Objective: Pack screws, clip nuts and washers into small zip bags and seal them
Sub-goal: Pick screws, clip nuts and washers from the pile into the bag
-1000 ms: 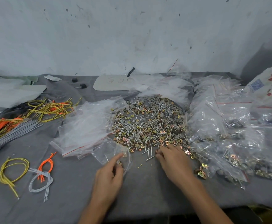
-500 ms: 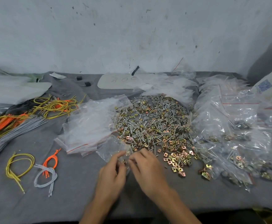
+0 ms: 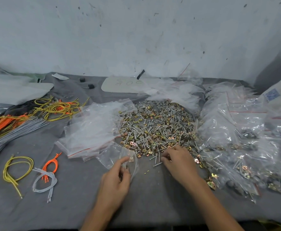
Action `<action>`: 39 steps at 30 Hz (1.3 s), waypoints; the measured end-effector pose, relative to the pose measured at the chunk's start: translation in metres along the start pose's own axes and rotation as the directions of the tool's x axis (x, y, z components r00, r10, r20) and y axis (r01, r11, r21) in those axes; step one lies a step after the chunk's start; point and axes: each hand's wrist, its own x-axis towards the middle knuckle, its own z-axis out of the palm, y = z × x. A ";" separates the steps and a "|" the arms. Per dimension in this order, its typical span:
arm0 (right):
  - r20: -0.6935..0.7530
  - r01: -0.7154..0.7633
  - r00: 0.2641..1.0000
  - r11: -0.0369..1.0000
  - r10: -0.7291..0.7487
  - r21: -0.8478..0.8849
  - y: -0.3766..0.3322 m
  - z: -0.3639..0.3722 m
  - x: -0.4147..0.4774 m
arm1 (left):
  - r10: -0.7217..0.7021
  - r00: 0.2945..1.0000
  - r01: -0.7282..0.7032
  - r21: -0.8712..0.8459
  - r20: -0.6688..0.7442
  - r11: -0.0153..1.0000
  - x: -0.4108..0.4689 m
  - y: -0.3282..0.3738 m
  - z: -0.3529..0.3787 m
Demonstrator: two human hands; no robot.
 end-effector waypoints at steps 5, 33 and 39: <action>-0.027 0.024 0.999 0.998 -0.026 -0.066 0.000 0.001 0.000 | 0.008 1.000 -0.008 0.009 -0.004 1.000 0.000 0.001 -0.002; -0.084 0.086 0.994 0.986 -0.075 0.141 -0.045 0.021 0.008 | 0.042 0.999 -0.042 0.021 0.003 0.999 -0.001 0.000 -0.003; -0.062 0.023 0.998 0.995 -0.017 0.096 -0.047 0.019 0.014 | 0.034 0.999 -0.034 0.033 0.009 0.999 -0.001 -0.003 -0.003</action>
